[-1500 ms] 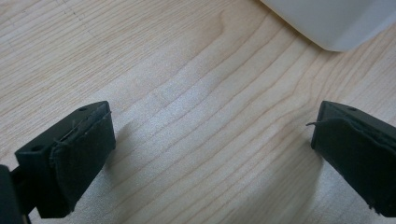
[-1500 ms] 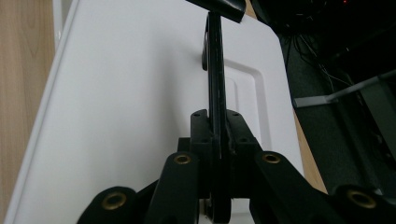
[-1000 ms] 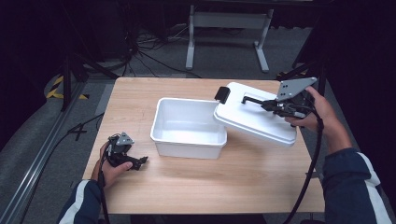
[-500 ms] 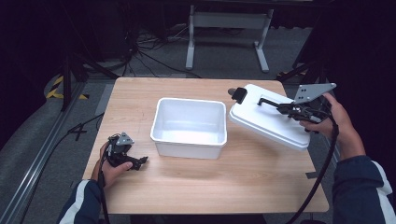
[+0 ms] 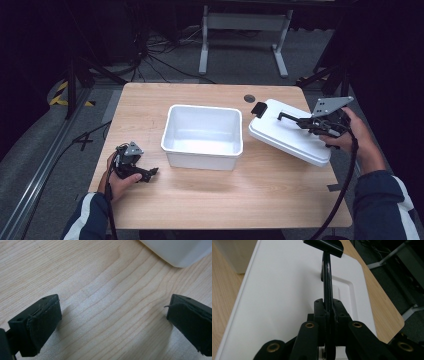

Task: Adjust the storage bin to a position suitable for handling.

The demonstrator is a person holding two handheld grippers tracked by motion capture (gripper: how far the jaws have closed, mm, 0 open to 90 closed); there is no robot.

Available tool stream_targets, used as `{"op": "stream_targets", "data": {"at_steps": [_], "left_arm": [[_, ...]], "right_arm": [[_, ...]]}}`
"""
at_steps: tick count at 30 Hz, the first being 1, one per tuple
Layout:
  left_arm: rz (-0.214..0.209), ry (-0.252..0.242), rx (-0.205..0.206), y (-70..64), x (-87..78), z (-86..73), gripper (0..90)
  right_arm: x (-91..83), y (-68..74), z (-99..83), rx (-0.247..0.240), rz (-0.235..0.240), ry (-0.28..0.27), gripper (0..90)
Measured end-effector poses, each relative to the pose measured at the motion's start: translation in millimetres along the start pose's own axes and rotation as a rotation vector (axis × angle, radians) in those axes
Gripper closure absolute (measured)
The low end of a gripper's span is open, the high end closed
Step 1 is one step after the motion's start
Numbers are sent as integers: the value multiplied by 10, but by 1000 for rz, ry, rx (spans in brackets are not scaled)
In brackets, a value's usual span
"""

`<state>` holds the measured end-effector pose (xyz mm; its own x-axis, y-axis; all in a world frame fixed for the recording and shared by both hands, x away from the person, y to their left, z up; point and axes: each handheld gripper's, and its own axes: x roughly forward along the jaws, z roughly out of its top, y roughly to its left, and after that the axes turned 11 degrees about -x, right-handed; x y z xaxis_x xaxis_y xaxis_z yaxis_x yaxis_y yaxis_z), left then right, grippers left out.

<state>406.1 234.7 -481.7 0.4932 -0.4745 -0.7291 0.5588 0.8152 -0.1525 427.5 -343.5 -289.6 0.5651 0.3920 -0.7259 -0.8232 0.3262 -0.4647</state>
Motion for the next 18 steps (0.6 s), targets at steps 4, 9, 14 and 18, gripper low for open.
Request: {"op": "stream_targets", "data": {"at_steps": [4, 9, 14, 18], "left_arm": [[0, 0, 0, 0, 0, 0, 1], [0, 0, 0, 0, 0, 0, 1], [0, 0, 0, 0, 0, 0, 1], [0, 0, 0, 0, 0, 0, 1]], "right_arm": [[93, 18, -64, 15, 15, 2, 846], [188, 43, -114, 34, 27, 11, 846], [288, 64, -150, 44, 40, 21, 846], [383, 71, -188, 53, 45, 34, 847]]}}
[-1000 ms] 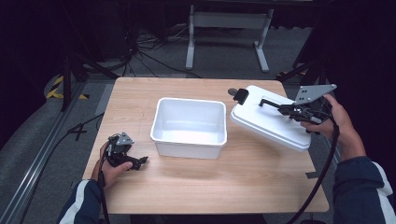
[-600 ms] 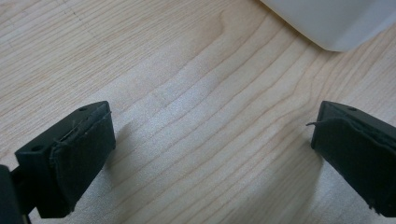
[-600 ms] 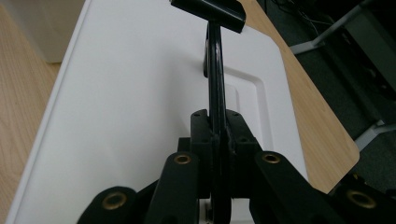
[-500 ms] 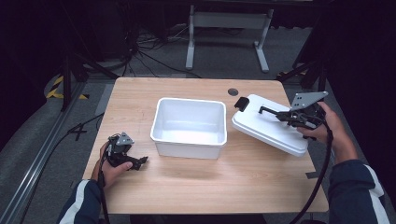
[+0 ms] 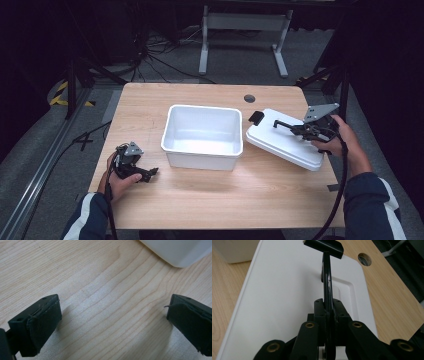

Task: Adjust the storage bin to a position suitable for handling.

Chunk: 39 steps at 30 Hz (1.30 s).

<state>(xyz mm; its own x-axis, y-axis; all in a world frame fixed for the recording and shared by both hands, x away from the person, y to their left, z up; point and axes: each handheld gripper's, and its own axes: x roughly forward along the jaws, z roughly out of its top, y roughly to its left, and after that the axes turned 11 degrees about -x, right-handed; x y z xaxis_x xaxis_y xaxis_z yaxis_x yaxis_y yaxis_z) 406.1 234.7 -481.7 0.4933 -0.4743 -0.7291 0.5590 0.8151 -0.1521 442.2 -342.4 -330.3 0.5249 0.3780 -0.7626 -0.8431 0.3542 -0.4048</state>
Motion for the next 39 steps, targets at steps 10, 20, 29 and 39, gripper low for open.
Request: {"op": "stream_targets", "data": {"at_steps": [10, 20, 29, 39], "left_arm": [[0, 0, 0, 0, 0, 0, 1], [0, 0, 0, 0, 0, 0, 1], [0, 0, 0, 0, 0, 0, 1], [0, 0, 0, 0, 0, 0, 1]], "right_arm": [[341, 11, -100, 46, 36, 25, 847], [577, 30, -175, 73, 53, 39, 845], [675, 33, -234, 103, 52, 50, 845], [725, 38, -263, 113, 48, 54, 843]]}}
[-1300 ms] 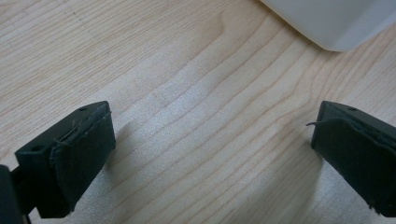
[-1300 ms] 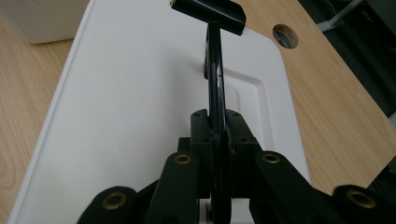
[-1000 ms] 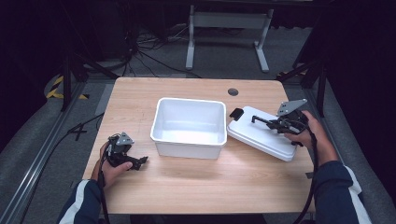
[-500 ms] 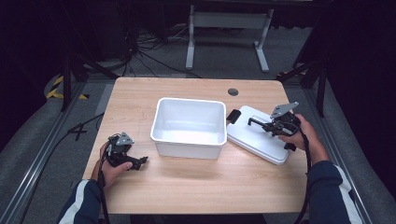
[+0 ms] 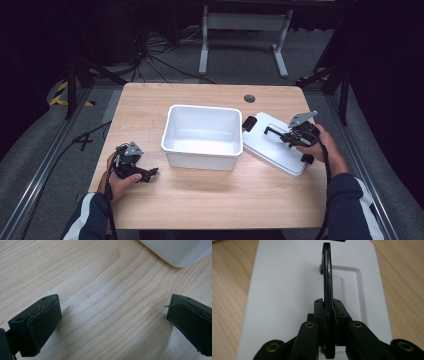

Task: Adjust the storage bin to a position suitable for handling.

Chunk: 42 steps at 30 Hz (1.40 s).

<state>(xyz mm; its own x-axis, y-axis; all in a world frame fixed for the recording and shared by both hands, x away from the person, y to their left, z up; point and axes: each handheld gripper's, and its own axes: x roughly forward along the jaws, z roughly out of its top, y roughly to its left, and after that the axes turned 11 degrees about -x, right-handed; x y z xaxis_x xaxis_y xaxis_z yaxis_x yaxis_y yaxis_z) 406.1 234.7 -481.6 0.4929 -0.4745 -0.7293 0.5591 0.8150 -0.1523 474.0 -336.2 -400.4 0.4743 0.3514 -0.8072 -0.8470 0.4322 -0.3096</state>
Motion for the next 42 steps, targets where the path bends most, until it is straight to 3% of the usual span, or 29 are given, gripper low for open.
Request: {"op": "stream_targets", "data": {"at_steps": [13, 27, 42], "left_arm": [[0, 0, 0, 0, 0, 0, 1], [-1, 0, 1, 1, 0, 0, 1], [-2, 0, 1, 1, 0, 0, 2]], "right_arm": [[-8, 3, 15, 0, 5, 11, 835], [-126, -1, 30, 15, -8, -20, 773], [-231, 166, 240, -15, 14, -23, 667]]}}
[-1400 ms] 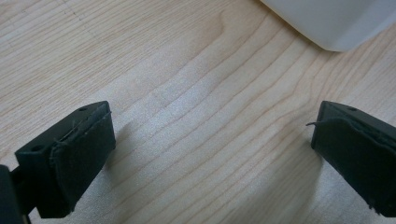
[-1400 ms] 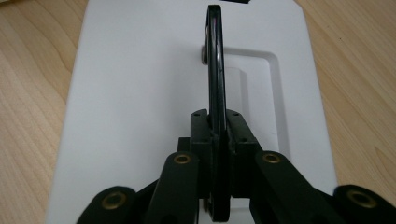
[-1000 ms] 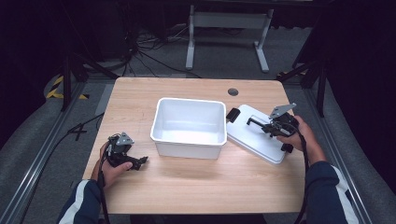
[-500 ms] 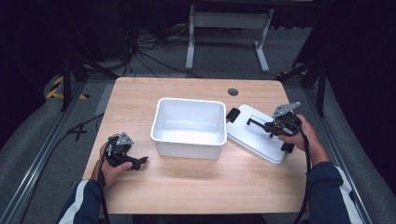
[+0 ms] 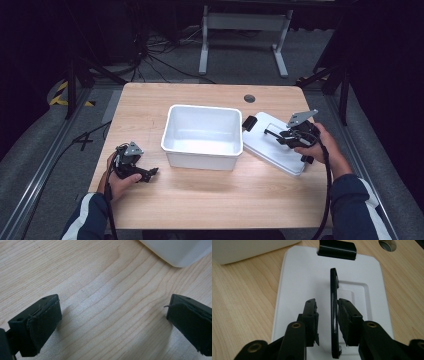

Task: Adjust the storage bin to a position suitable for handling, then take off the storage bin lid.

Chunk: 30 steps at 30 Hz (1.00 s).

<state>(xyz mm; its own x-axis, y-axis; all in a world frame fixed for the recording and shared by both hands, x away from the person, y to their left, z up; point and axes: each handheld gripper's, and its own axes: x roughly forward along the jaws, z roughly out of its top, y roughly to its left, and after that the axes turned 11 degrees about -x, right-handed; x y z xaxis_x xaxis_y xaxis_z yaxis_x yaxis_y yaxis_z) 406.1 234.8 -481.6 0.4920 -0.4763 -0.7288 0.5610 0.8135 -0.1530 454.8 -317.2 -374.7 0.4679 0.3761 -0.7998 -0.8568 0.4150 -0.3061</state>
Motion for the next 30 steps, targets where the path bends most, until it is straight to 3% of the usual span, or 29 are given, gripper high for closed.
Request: {"op": "stream_targets", "data": {"at_steps": [8, 22, 30], "left_arm": [[-2, -1, 0, 0, 0, -3, 2], [-1, 0, 1, 1, -1, -1, 2], [-2, -2, 2, 2, 1, -1, 2]], "right_arm": [[-128, 64, 26, 18, -14, -25, 568], [-331, 135, -65, 55, -58, -20, 497], [-462, 233, -135, 58, -69, -62, 451]]}}
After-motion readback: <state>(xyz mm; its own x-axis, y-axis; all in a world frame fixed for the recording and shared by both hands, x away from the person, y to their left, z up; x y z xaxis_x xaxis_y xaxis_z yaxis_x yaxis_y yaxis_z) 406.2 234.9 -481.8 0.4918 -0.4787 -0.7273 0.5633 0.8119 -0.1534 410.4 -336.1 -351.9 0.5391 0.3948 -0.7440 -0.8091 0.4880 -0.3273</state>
